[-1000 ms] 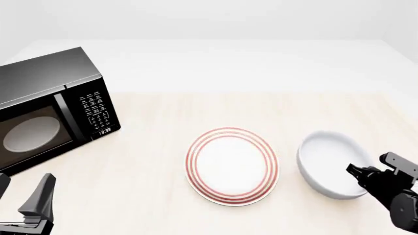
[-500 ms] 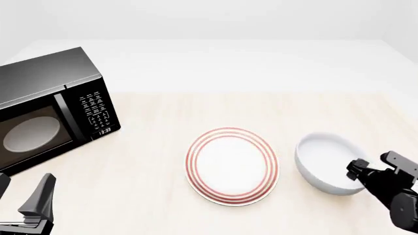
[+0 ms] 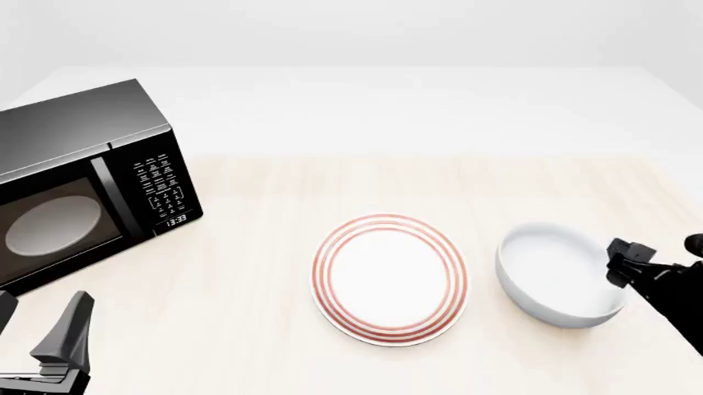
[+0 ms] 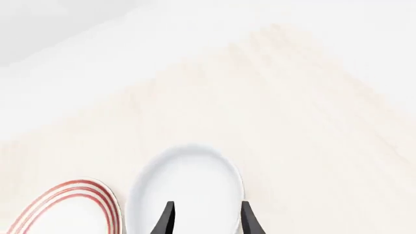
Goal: Put the white bowl to the right of the plate.
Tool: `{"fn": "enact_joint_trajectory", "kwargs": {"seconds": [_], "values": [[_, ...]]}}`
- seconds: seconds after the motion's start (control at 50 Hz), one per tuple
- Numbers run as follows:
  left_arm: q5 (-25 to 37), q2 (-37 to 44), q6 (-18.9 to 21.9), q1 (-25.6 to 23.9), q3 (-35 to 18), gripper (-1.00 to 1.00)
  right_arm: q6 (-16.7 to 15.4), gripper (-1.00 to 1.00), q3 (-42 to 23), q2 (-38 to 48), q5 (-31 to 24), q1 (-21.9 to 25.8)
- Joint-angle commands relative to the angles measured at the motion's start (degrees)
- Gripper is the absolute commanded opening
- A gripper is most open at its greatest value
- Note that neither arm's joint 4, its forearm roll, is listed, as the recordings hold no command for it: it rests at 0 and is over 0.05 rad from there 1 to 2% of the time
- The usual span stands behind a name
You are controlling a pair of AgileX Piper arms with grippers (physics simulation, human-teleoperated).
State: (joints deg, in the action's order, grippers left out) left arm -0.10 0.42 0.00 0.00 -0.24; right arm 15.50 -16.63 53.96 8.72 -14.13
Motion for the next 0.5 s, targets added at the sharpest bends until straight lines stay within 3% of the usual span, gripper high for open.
{"fn": "enact_joint_trajectory", "kwargs": {"seconds": [0.02,0.08,0.14,0.16,0.18,0.2,0.26,0.32,0.4,0.5], "values": [[0.0,0.0,0.0,0.0,0.0,1.0,-3.59,1.0,-1.09,-22.89,-15.79,6.26],[0.0,0.0,0.0,0.0,0.0,1.0,-5.56,1.0,-0.76,-22.56,-14.04,8.05],[0.0,0.0,0.0,0.0,0.0,1.0,-6.15,1.0,0.74,-28.23,-14.71,9.56],[0.0,0.0,0.0,0.0,0.0,1.0,-10.15,1.0,1.85,-26.31,-12.85,10.18],[0.0,0.0,0.0,0.0,0.0,1.0,-11.49,1.0,3.07,-23.89,-10.66,9.59],[0.0,0.0,0.0,0.0,0.0,1.0,-10.38,1.0,3.92,-26.05,-10.01,11.81],[0.0,0.0,0.0,0.0,0.0,1.0,-13.39,1.0,6.44,-26.67,-6.18,13.99],[0.0,0.0,0.0,0.0,0.0,1.0,-12.23,1.0,8.73,-23.91,-1.36,16.12],[0.0,0.0,0.0,0.0,0.0,1.0,-13.73,1.0,11.83,-20.42,5.14,17.93],[0.0,0.0,0.0,0.0,0.0,1.0,-11.9,1.0,16.43,-11.89,18.39,17.73]]}}
